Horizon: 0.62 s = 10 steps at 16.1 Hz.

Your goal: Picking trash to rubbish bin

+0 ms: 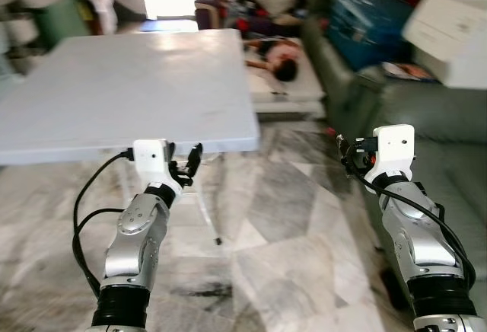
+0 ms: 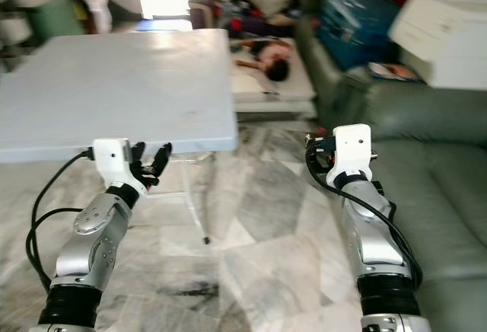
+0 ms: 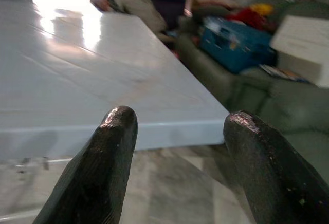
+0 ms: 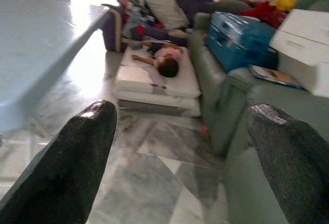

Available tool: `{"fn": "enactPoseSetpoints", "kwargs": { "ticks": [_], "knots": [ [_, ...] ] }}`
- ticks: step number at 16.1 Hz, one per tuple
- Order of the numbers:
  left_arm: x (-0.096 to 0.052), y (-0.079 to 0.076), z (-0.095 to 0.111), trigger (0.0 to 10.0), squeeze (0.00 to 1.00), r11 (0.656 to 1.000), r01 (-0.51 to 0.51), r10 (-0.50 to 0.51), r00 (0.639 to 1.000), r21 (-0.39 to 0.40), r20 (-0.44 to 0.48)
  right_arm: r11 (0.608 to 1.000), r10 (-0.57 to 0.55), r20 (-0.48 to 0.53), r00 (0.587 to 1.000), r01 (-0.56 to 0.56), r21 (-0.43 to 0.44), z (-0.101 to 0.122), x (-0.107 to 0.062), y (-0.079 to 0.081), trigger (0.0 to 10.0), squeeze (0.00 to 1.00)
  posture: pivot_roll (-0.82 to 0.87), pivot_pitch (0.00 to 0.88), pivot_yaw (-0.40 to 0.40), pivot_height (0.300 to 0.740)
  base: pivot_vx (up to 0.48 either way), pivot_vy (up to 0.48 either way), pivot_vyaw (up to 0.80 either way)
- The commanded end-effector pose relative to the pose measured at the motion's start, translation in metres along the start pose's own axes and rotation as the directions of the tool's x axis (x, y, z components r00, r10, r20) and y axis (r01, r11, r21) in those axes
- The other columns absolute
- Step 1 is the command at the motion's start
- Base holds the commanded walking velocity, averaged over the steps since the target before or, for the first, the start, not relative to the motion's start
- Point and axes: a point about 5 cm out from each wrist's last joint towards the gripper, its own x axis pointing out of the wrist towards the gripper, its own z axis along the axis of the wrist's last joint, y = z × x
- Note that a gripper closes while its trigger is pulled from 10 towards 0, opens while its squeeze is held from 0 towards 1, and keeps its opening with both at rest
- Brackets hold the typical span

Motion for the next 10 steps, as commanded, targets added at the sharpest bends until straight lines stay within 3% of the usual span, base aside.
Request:
{"fn": "enactPoseSetpoints", "kwargs": {
  "ticks": [1, 5, 10],
  "knots": [
    [0.001, 0.001, -0.003, 10.0, 0.00, 1.000, 0.019, -0.019, 0.999, -0.002, -0.026, 1.000, -0.014, -0.001, 1.000, 0.014, -0.012, 0.002, 0.001, -0.004, 10.0, 0.00, 0.06, 0.003, -0.022, 0.740, 0.000, 0.000, -0.78],
    [0.000, 0.005, -0.011, 10.0, 0.00, 0.999, 0.040, -0.038, 0.998, 0.036, -0.057, 0.997, -0.073, -0.027, 0.997, 0.073, -0.012, -0.005, 0.000, -0.016, 10.0, 0.00, 0.06, 0.005, -0.022, 0.740, 0.000, 0.000, -0.78],
    [0.001, 0.005, -0.009, 10.0, 0.00, 0.996, 0.065, -0.062, 0.997, 0.060, -0.048, 0.998, -0.068, -0.030, 0.997, 0.068, -0.007, -0.006, 0.003, -0.013, 10.0, 0.00, 0.07, 0.000, -0.027, 0.740, 0.000, 0.000, -0.78]
  ]
}}
